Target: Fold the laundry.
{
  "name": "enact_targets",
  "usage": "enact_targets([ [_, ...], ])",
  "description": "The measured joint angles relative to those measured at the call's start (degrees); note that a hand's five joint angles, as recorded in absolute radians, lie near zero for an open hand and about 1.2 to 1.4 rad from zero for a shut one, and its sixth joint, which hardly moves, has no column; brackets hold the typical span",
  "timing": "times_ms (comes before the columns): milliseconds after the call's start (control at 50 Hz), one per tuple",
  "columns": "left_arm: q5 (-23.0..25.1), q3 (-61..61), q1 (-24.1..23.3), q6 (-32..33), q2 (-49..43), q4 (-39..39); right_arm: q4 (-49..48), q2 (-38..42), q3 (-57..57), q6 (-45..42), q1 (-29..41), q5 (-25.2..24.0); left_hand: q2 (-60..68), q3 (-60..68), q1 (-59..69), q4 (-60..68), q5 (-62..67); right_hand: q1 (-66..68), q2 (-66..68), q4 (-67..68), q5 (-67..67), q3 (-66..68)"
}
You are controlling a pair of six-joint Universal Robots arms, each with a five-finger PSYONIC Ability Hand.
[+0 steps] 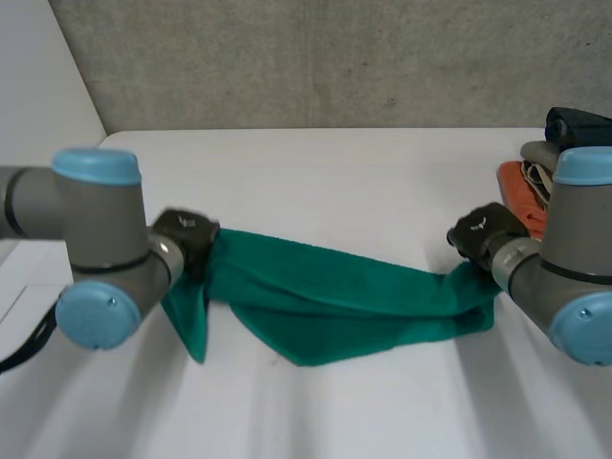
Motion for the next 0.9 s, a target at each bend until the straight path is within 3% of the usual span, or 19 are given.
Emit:
enact_targets([
  [120, 1.00, 8.46, 1.99, 0.20, 1.60, 5.77, -7.32, 1.88, -6.54, 1.03, 1.44, 1.75, 0.02, 0.01, 0.00, 0.02, 0.00, 0.00, 0.00, 0.00, -0.01, 0.01],
  [220, 2.34, 19.04, 4.78, -0.50, 4.97, 15.17, -19.57, 2.01, -16.12, 5.38, 2.24, 6.90, 0.03, 0.02, 0.10, 0.03, 1.08, 0.00, 0.00, 0.01, -0.01, 0.06],
  [280, 2.83, 24.07, 6.65, -2.85, 7.66, 21.08, -29.46, 0.60, -21.95, 9.37, 2.20, 10.84, 0.03, 0.02, 0.10, 0.03, 1.08, 0.00, 0.00, 0.02, 0.00, 0.10],
  [380, 3.84, 27.18, 9.01, -8.30, 11.24, 25.73, -37.49, -1.56, -26.29, 12.94, 2.24, 12.78, 0.03, 0.03, 0.10, 0.03, 1.08, 0.00, 0.00, 0.03, 0.00, 0.13],
  [500, 7.08, 21.95, 11.26, -12.41, 13.78, 23.32, -34.05, -2.09, -26.00, 14.06, 2.59, 9.04, 0.03, 0.03, 0.10, 0.03, 1.08, 0.00, 0.00, 0.03, 0.00, 0.13],
  [620, 11.90, 9.52, 11.31, -11.15, 13.27, 19.72, -25.08, -1.52, -18.82, 14.01, 2.58, 3.67, 0.03, 0.03, 0.10, 0.03, 1.08, 0.00, 0.05, 0.03, 0.00, 0.18],
  [640, 12.51, 7.95, 11.11, -10.83, 12.95, 19.52, -24.31, -1.56, -17.52, 14.01, 2.59, 3.07, -17.11, -16.62, -17.49, -16.49, -14.26, 0.00, 0.06, 0.03, 0.00, 0.18],
  [660, 13.31, 5.92, 10.73, -10.36, 12.42, 19.36, -23.63, -1.72, -15.97, 14.03, 2.62, 2.39, -18.19, -17.11, -18.62, -17.47, -15.22, 0.00, 0.06, 0.03, 0.00, 0.18],
  [700, 14.53, 2.79, 9.81, -9.55, 11.15, 19.21, -22.93, -2.25, -13.52, 14.15, 2.77, 1.44, -39.03, -37.84, -40.18, -38.56, -36.29, 0.00, 0.06, 0.04, 0.00, 0.18],
  [780, 15.43, -0.10, 7.27, -8.51, 8.00, 19.14, -22.53, -4.49, -10.17, 14.77, 3.59, 0.29, -49.21, -48.81, -47.61, -49.81, -47.85, 0.00, 0.06, 0.04, 0.00, 0.18],
  [900, 13.06, 2.98, 3.33, -8.43, 3.23, 18.37, -20.33, -9.31, -9.89, 16.25, 5.90, -0.79, -52.09, -51.83, -49.81, -52.37, -50.80, 0.00, 0.06, 0.04, 0.00, 0.18],
])
